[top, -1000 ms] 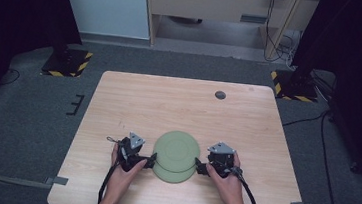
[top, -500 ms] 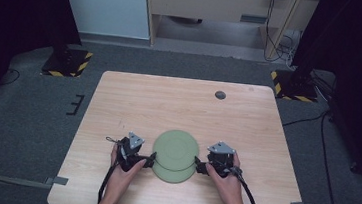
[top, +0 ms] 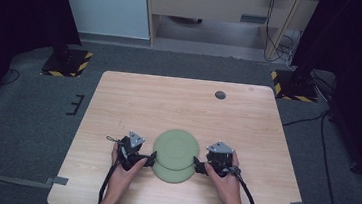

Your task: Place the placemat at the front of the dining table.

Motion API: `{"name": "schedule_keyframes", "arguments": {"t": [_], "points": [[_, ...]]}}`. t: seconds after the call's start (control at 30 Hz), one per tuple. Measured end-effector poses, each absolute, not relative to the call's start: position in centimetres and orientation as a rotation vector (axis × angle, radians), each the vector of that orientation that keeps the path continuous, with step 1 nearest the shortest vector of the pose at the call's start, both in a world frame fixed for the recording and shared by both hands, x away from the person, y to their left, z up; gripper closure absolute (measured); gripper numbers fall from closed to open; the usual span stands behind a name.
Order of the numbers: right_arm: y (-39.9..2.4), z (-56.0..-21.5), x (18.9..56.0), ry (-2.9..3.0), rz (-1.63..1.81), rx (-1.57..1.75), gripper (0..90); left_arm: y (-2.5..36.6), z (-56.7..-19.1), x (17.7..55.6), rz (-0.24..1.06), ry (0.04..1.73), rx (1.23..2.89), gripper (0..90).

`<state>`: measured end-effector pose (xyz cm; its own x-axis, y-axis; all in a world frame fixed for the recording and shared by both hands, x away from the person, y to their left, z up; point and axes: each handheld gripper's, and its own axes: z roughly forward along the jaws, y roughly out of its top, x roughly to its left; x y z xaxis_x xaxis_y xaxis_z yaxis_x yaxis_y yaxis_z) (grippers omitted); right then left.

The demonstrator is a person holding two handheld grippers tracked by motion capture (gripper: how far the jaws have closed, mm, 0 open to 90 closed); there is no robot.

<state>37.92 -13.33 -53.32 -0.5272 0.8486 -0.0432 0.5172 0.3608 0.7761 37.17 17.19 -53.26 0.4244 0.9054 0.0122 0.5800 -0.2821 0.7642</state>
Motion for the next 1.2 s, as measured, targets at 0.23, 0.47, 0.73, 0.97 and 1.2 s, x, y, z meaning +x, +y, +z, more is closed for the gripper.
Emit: {"name": "schedule_keyframes", "arguments": {"t": [0.23,0.47,0.73,0.97,1.2], "points": [[-13.3,-53.2,37.6,2.21,1.007,1.169,6.8,17.0,-53.2,36.9,0.603,1.243,1.99,2.5],[-13.3,-53.3,37.9,2.19,1.025,1.191,5.0,17.0,-53.3,37.2,0.601,1.255,1.98,0.9],[-13.3,-53.2,37.9,2.184,1.02,1.19,6.8,17.1,-53.0,37.0,0.598,1.238,1.982,2.4],[-14.0,-52.2,37.8,2.201,1.039,1.225,6.7,17.7,-52.4,36.5,0.582,1.209,1.981,2.6],[-14.7,-50.3,39.3,2.286,1.006,1.207,7.0,17.9,-52.1,36.5,0.574,1.21,1.967,2.6]]}}
